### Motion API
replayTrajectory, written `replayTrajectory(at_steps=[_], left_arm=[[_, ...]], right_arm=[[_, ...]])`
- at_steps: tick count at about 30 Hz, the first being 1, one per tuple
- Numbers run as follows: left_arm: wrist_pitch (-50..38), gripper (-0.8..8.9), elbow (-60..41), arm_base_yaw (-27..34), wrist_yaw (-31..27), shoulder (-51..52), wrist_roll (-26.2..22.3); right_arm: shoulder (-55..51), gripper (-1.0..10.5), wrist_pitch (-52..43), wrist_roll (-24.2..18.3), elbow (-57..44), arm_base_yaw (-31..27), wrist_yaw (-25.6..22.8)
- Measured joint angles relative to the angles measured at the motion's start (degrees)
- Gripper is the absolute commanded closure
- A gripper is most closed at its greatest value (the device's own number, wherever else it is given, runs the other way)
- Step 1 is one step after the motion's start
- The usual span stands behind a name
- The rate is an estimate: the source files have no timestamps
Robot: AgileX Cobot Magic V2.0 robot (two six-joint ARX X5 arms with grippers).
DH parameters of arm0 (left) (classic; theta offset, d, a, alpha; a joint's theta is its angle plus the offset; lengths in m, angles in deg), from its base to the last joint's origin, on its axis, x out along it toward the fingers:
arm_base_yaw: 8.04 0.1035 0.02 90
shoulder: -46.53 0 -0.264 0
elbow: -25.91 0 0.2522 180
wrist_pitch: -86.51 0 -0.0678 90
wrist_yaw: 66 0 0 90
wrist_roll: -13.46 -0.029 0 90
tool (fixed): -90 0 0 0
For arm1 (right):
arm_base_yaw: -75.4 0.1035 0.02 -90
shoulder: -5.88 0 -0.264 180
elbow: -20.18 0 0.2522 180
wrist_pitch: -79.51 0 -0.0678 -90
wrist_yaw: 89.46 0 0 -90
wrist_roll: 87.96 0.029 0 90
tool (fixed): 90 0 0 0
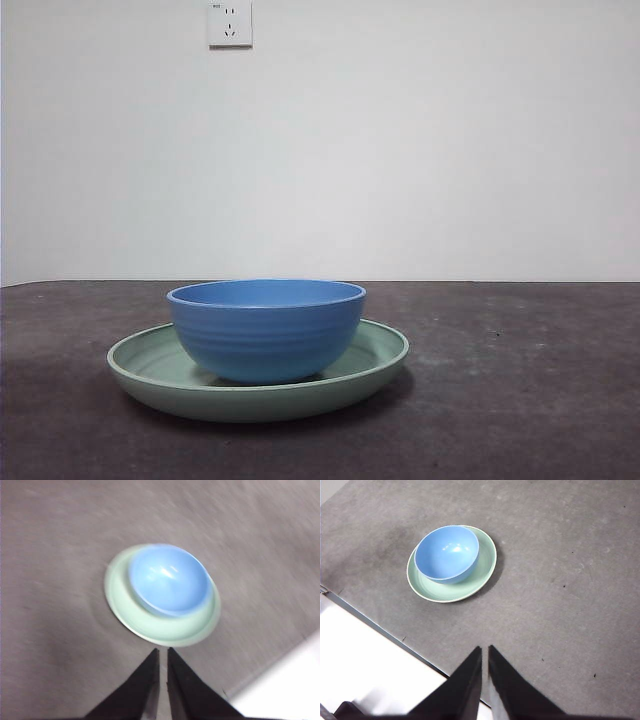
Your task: Pick up the blue bowl, put it on the green plate, put it on desk
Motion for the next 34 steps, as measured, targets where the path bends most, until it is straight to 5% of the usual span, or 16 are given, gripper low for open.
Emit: replayTrajectory(at_steps=[7, 18, 26, 34], left_arm=[[-9.0, 7.89, -11.9, 13.7, 0.0, 10.0, 0.0], [-46.5, 7.89, -38.3, 22.5, 0.0, 25.2, -2.1], [-48.2, 7.89, -48.5, 27.0, 0.0, 27.0, -10.0], [-46.8, 7.89, -49.3, 29.1, -2.0, 27.3, -11.3]], right_arm=[[0.0, 9.3, 0.0, 0.0, 0.0, 0.0, 0.0], [0.0, 9.3, 0.0, 0.0, 0.0, 0.0, 0.0], [0.0, 9.3, 0.0, 0.0, 0.0, 0.0, 0.0], [0.0, 9.3, 0.0, 0.0, 0.0, 0.0, 0.0]])
